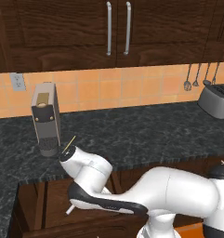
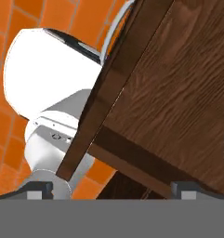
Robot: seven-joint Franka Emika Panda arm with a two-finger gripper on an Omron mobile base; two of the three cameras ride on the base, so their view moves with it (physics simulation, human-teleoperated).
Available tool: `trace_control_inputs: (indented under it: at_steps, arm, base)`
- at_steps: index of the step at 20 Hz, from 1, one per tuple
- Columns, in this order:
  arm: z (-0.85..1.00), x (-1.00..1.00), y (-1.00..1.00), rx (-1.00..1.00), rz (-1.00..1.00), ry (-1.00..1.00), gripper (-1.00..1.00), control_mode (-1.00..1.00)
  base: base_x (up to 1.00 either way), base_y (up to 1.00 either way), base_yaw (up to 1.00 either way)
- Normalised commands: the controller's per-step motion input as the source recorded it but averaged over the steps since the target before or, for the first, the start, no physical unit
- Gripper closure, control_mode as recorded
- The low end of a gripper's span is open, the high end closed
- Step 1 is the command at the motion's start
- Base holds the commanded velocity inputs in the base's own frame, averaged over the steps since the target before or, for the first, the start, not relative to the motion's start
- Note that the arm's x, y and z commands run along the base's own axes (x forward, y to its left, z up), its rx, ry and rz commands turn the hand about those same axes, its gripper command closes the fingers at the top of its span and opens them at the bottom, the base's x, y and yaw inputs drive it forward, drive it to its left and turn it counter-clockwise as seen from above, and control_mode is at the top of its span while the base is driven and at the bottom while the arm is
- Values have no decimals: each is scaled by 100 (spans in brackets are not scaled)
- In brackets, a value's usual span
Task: Pick the whisk from the drawer and place it on the counter.
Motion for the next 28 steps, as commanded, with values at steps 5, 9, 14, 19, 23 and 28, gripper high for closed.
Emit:
trace_control_inputs:
  at_steps: [5, 9, 14, 19, 23, 28]
  arm:
    - [-46, 58, 68, 1, 48, 18, -100, -100]
    - [-26, 6, 66, -3, 23, 18, -100, -100]
    - [-39, 26, 36, -1, 26, 26, -100, -100]
    - [-54, 11, 28, 0, 5, 5, -100, -100]
    - [-70, 2, 21, 3, 4, -6, -100, -100]
    - [-27, 18, 40, 1, 3, -4, -100, -100]
  base:
    - [0, 0, 0]
    - [0, 0, 0]
    - [0, 0, 0]
    - [0, 0, 0]
    - [0, 0, 0]
    - [0, 0, 0]
